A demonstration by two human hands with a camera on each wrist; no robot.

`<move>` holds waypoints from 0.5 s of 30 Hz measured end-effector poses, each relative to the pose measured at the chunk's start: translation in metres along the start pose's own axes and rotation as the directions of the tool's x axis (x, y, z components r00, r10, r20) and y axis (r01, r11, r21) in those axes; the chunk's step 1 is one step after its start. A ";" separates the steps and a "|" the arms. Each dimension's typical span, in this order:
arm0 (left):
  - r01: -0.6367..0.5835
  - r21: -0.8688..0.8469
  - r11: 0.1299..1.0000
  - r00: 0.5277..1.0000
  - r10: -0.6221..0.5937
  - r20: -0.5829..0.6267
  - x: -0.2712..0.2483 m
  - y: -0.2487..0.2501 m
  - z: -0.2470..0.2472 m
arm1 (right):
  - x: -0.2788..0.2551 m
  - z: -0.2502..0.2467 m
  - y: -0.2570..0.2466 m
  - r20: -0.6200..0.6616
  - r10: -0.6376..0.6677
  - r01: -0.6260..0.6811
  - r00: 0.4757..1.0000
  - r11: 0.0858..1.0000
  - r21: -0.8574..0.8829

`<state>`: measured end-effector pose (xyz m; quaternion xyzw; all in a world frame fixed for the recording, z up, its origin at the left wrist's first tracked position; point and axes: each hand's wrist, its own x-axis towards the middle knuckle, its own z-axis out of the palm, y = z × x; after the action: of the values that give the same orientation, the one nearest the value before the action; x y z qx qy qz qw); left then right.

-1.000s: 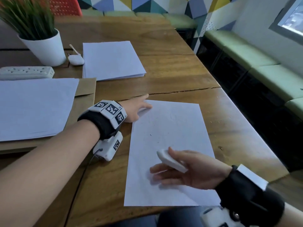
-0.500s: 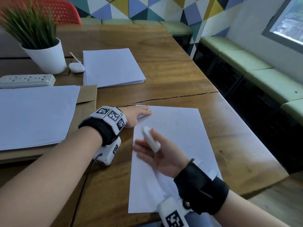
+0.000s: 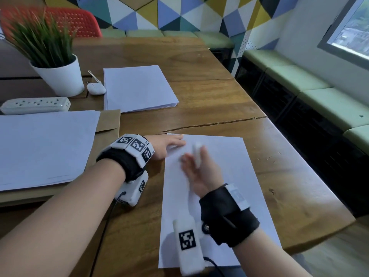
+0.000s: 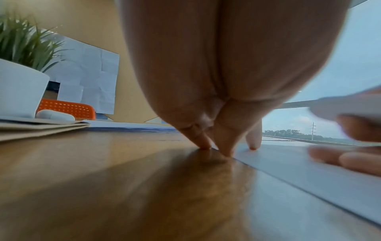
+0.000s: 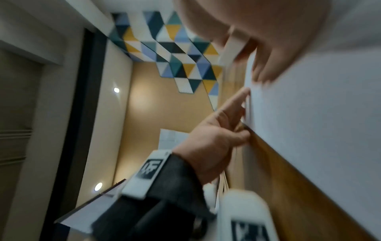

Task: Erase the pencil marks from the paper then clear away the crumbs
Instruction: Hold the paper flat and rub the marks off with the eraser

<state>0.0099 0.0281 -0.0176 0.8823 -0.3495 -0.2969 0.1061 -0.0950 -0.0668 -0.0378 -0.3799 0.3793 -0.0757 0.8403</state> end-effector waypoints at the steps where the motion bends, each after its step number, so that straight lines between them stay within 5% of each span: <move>1: 0.011 0.004 1.000 1.000 -0.011 0.003 -0.002 0.001 -0.001 | 0.003 -0.001 -0.007 -0.147 -0.138 0.142 0.979 0.990 0.018; 2: 0.017 0.009 1.000 1.000 -0.017 0.005 -0.003 0.002 -0.002 | 0.003 -0.001 -0.014 -0.218 -0.245 0.255 0.945 0.967 0.018; 4: -0.013 0.011 1.000 1.000 0.014 -0.008 -0.005 0.003 -0.005 | -0.001 0.007 -0.017 -0.125 -0.287 0.296 0.950 0.954 0.058; 8: -0.067 -0.001 0.998 0.998 0.067 -0.016 -0.008 0.010 -0.007 | 0.001 0.017 0.008 0.139 0.027 -0.027 0.990 1.000 -0.005; 11: -0.031 -0.001 1.000 1.000 0.031 -0.003 -0.005 0.007 -0.004 | 0.022 -0.001 -0.009 -0.119 -0.142 0.146 0.983 0.989 0.021; 14: -0.002 0.065 0.998 0.999 -0.001 0.045 0.001 0.003 0.000 | 0.022 -0.025 -0.046 -0.452 -0.326 0.381 0.830 0.924 0.034; 15: -0.002 0.108 0.994 0.998 -0.004 0.056 0.003 0.002 0.001 | 0.020 -0.033 -0.052 -0.444 -0.334 0.413 0.831 0.906 0.091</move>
<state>0.0097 0.0246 -0.0183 0.8781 -0.3675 -0.3024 0.0482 -0.0956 -0.1306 -0.0266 -0.3428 0.4600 -0.3530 0.7391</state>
